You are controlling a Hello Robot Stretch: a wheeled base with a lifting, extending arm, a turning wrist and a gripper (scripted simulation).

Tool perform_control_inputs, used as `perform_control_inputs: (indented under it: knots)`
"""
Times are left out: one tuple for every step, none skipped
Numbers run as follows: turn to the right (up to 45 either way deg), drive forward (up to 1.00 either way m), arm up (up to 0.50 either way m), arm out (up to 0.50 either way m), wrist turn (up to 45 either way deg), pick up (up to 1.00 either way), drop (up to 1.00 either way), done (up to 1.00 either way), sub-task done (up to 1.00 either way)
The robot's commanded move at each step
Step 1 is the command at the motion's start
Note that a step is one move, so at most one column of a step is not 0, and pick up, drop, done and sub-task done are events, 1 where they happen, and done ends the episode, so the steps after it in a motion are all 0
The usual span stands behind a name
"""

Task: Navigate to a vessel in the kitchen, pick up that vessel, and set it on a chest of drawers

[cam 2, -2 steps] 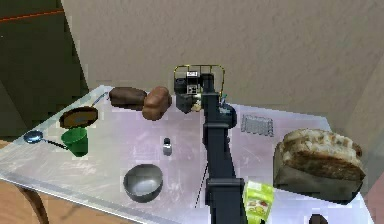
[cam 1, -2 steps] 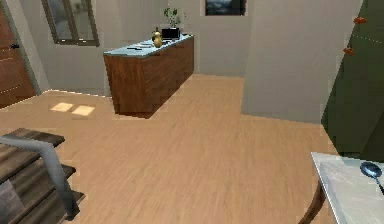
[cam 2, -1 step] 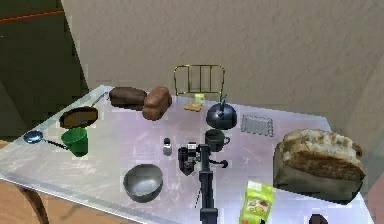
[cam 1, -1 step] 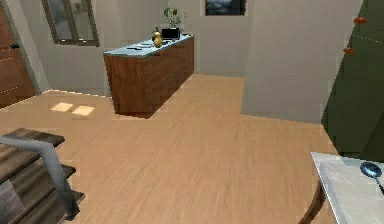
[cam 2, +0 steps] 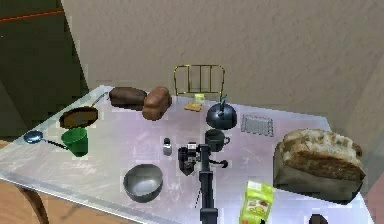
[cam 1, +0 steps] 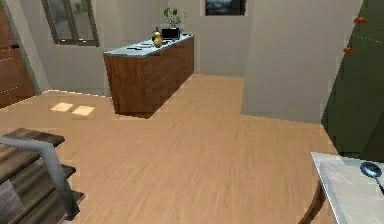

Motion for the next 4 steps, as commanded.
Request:
perform_control_inputs:
  knots:
    - [0.0,0.0,0.1,0.0,0.0,0.0,0.0,0.0,0.0]
    - [0.0,0.0,0.32,0.0,0.0,0.0,0.0,0.0,0.0]
    - [0.0,0.0,0.0,0.0,-45.0,0.0,0.0,0.0,0.0]
    - [0.0,0.0,0.0,0.0,-45.0,0.0,0.0,0.0,0.0]
